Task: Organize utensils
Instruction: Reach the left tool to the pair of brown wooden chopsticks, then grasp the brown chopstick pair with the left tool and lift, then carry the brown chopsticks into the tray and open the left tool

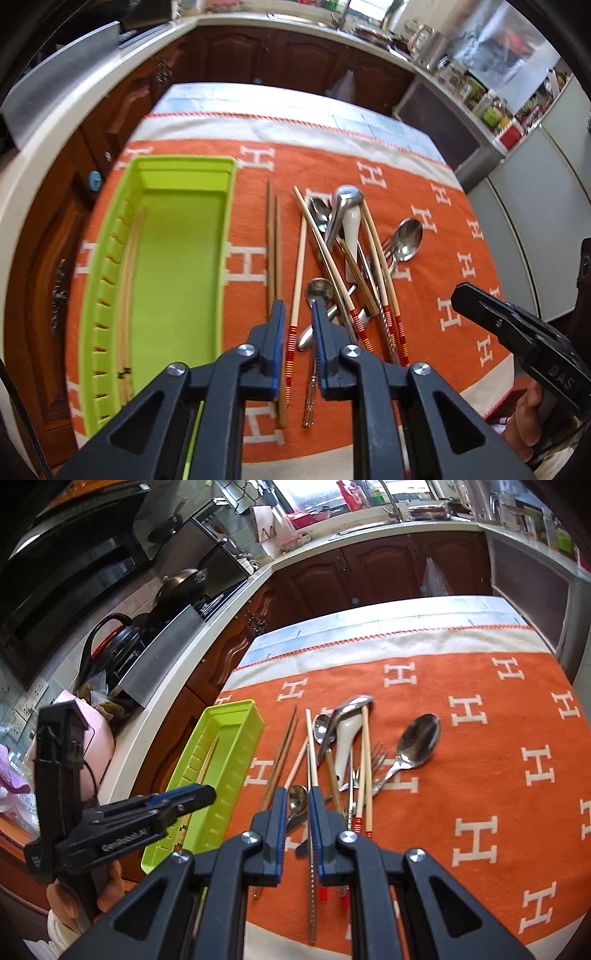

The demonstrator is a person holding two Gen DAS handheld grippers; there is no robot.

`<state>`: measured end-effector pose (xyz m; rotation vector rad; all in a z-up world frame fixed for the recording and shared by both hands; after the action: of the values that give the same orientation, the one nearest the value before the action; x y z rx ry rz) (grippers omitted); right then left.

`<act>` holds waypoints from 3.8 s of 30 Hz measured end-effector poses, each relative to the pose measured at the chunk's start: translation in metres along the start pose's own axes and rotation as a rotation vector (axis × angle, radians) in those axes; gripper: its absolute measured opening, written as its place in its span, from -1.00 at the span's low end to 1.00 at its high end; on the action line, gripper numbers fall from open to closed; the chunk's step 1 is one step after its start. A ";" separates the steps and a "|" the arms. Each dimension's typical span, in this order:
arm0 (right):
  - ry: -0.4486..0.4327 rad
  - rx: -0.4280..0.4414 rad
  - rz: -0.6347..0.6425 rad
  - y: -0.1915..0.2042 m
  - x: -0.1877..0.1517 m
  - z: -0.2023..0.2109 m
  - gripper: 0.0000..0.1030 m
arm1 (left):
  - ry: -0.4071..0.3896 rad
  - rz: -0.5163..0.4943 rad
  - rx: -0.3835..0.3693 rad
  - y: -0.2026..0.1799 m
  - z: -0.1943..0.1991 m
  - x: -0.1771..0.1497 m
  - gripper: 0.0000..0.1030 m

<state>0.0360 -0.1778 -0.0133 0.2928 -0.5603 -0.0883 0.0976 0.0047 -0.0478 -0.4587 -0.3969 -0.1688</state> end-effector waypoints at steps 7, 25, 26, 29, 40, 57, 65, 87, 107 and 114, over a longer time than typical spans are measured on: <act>0.042 0.032 0.013 -0.001 -0.011 -0.014 -0.76 | 0.063 0.002 0.038 0.000 -0.039 0.006 -0.88; 0.067 0.082 -0.034 -0.028 -0.011 -0.030 -0.76 | 0.137 -0.037 0.253 0.001 -0.089 0.020 -0.85; 0.068 0.085 -0.038 -0.030 -0.011 -0.030 -0.76 | 0.136 -0.041 0.260 0.000 -0.090 0.020 -0.85; 0.069 0.088 -0.044 -0.033 -0.011 -0.031 -0.76 | 0.142 -0.046 0.266 -0.001 -0.090 0.020 -0.80; 0.066 0.095 -0.068 -0.048 -0.011 -0.033 -0.76 | 0.189 -0.041 0.268 0.002 -0.090 0.012 -0.75; 0.077 0.118 -0.069 -0.051 -0.015 -0.032 -0.76 | 0.090 0.064 0.142 -0.004 -0.052 0.003 -0.80; 0.092 0.125 -0.031 -0.037 -0.019 -0.034 -0.76 | 0.022 0.077 0.086 0.000 -0.005 0.003 -0.80; 0.170 0.068 0.068 0.005 -0.035 -0.051 -0.76 | -0.075 0.089 0.288 0.077 0.043 -0.009 -0.79; 0.229 0.030 0.094 0.044 -0.030 -0.081 -0.75 | -0.099 0.122 0.234 0.090 0.043 -0.032 -0.18; 0.221 -0.019 0.104 0.058 -0.020 -0.100 -0.71 | -0.114 0.108 0.235 0.088 0.044 -0.037 -0.18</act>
<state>0.0730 -0.0940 -0.0865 0.2510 -0.3544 0.0389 0.0708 0.1055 -0.0623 -0.2574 -0.4966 0.0095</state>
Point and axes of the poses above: each gripper's, at about its wrist camera, not at the fingertips, and z roughly against the way its jaws point, y to its left, x to its top, the point moved 1 cm from there along -z, roughly the way its jaws point, and after that the axes turned 9 degrees about -x, right-handed, at the moved point
